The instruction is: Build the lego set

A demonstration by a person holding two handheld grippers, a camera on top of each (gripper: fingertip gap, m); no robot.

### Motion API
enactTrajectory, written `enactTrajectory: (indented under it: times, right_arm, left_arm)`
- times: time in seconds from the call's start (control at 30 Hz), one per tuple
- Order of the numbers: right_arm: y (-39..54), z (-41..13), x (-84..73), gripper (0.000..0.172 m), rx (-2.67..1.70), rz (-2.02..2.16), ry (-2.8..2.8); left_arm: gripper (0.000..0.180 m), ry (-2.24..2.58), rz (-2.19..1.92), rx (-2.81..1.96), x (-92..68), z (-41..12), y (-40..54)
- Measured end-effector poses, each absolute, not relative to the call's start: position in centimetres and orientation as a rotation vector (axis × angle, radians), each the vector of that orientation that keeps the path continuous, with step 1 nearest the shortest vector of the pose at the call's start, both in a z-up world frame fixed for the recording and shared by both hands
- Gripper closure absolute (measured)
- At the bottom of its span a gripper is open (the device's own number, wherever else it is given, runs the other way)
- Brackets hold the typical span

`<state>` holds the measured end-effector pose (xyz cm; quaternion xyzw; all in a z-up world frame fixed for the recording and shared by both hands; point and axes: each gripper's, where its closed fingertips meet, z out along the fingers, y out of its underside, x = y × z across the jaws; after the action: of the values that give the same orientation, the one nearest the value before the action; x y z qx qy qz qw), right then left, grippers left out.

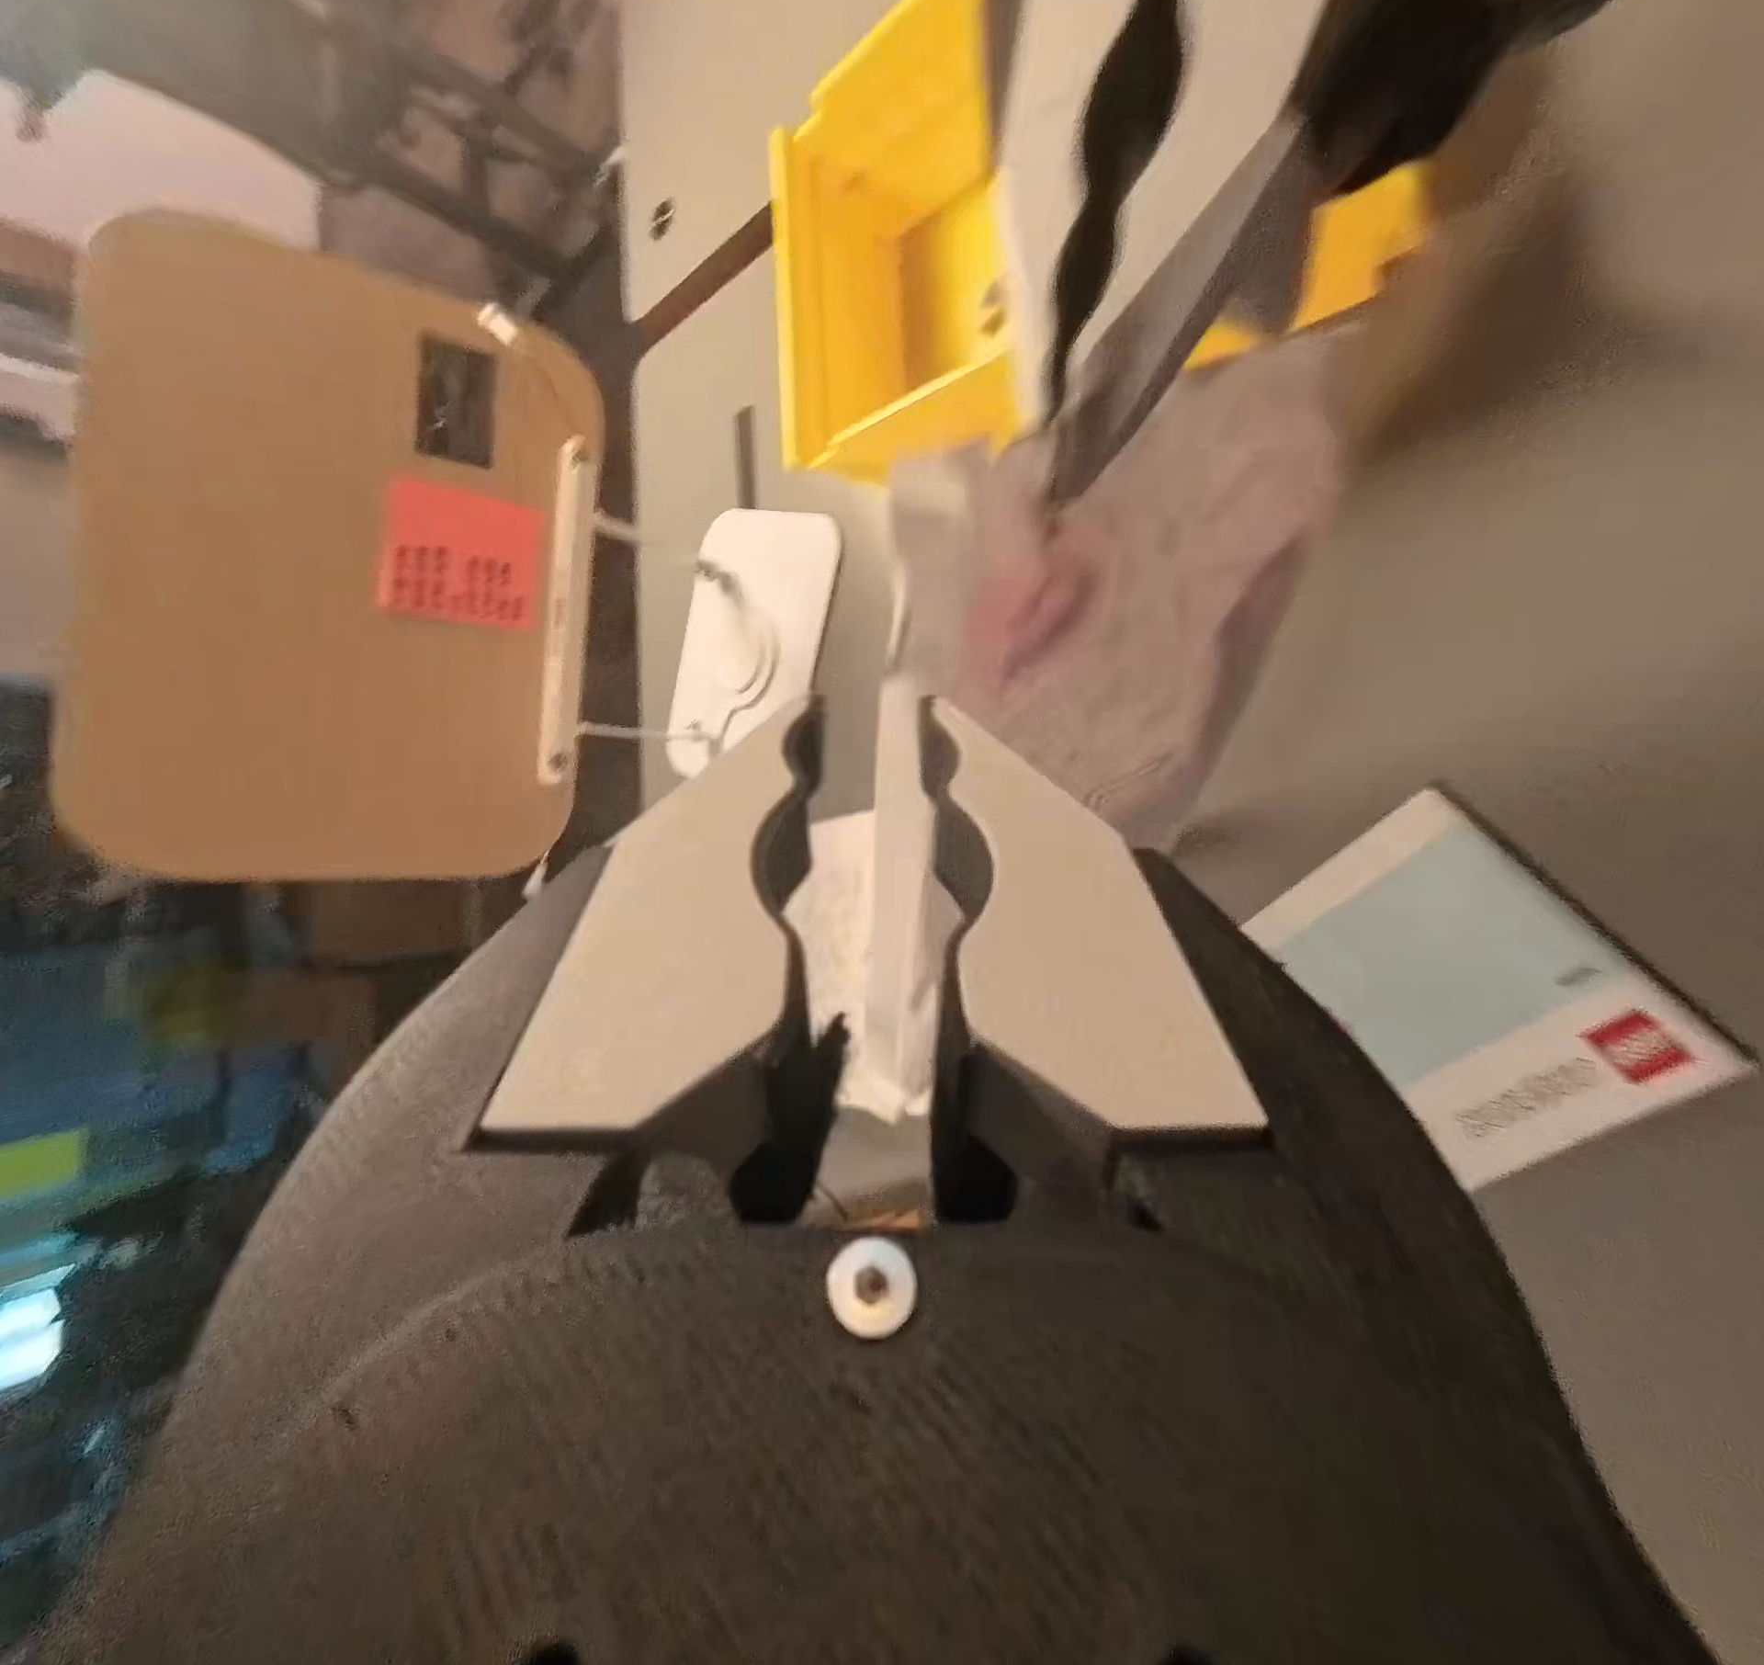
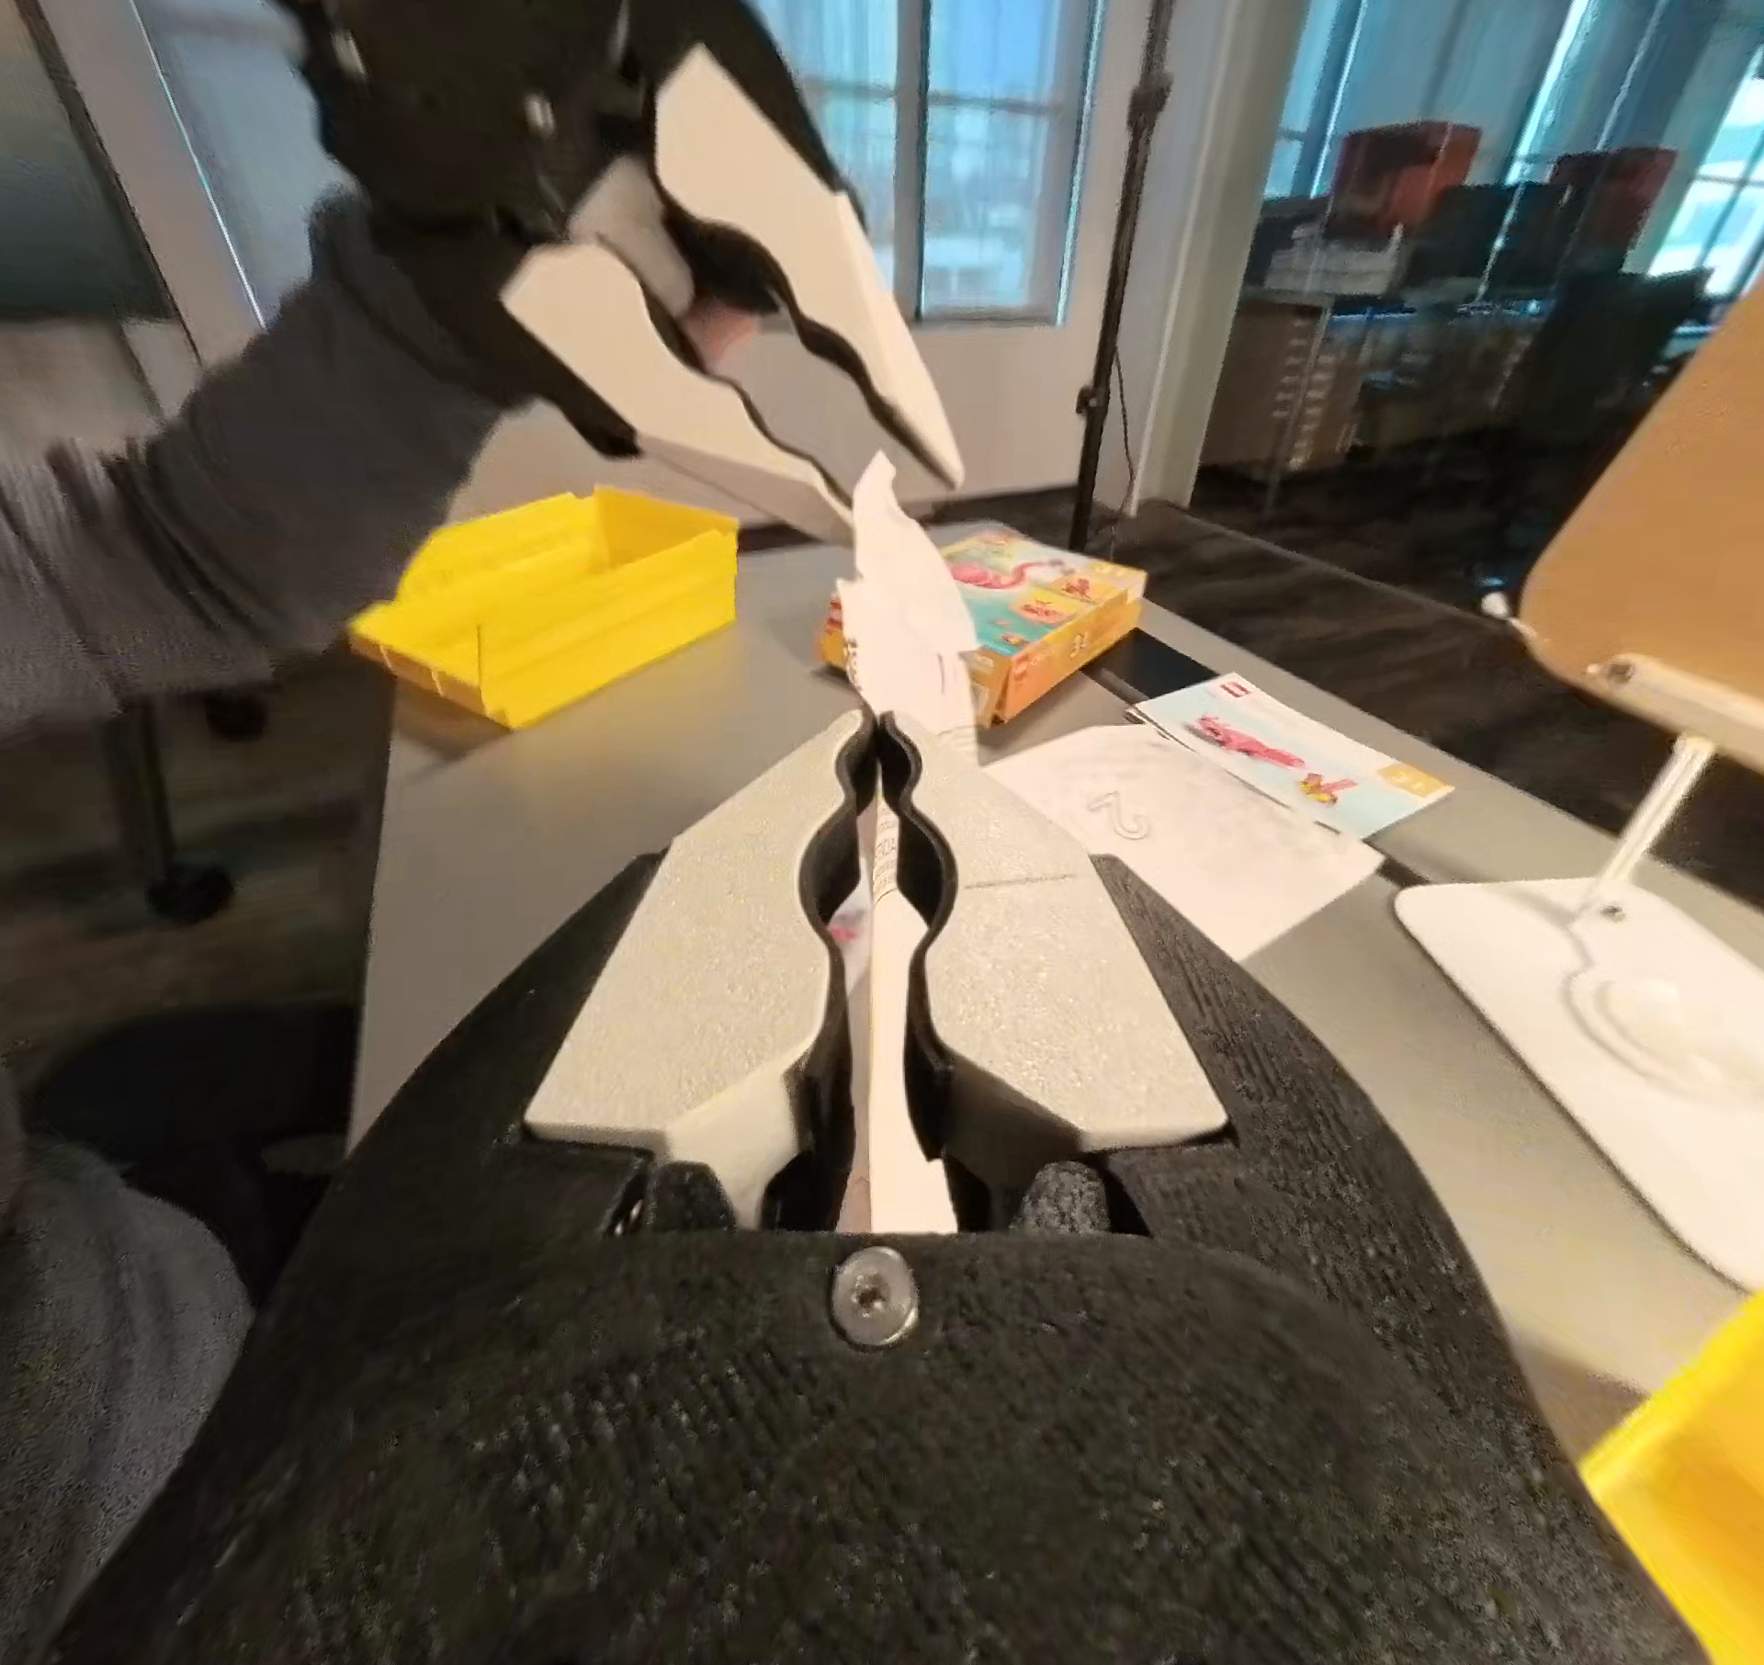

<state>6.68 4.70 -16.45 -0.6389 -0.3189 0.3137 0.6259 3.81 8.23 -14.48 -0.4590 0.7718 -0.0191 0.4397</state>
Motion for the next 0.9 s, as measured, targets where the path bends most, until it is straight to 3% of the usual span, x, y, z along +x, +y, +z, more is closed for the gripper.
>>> enactTrajectory:
  times: [0.17, 0.27, 0.47, 0.67, 0.8, 0.9]
  right_arm:
    - [3.1, -18.9, 9.8, 0.172, -1.455, 0.699, -0.528]
    - [2.1, -20.3, 11.2, 0.172, -1.486, 0.564, -0.483]
    - [1.7, -21.1, 13.4, 0.172, -1.469, 0.552, -0.345]
    - [1.2, -20.9, 12.7, 0.172, -1.439, 0.623, -0.409]
    - [1.3, -20.2, 11.7, 0.172, -1.413, 0.630, -0.452]
    - [1.4, -20.0, 11.5, 0.172, -1.408, 0.609, -0.453]
  left_arm:
    - [0.111, 1.765, -0.037, -1.379, -0.5, -20.8, 12.7]
    - [0.099, 1.591, -0.428, -1.516, -0.9, -23.4, 12.1]
    - [0.080, 1.064, -0.956, -1.603, -0.9, -22.7, 15.7]
    - [0.096, 1.162, -0.915, -1.331, 2.9, -18.3, 12.7]
    - [0.119, 1.546, -0.820, -1.083, 8.4, -15.0, 6.4]
    - [0.127, 1.929, -0.741, -1.087, 11.4, -15.7, 3.0]
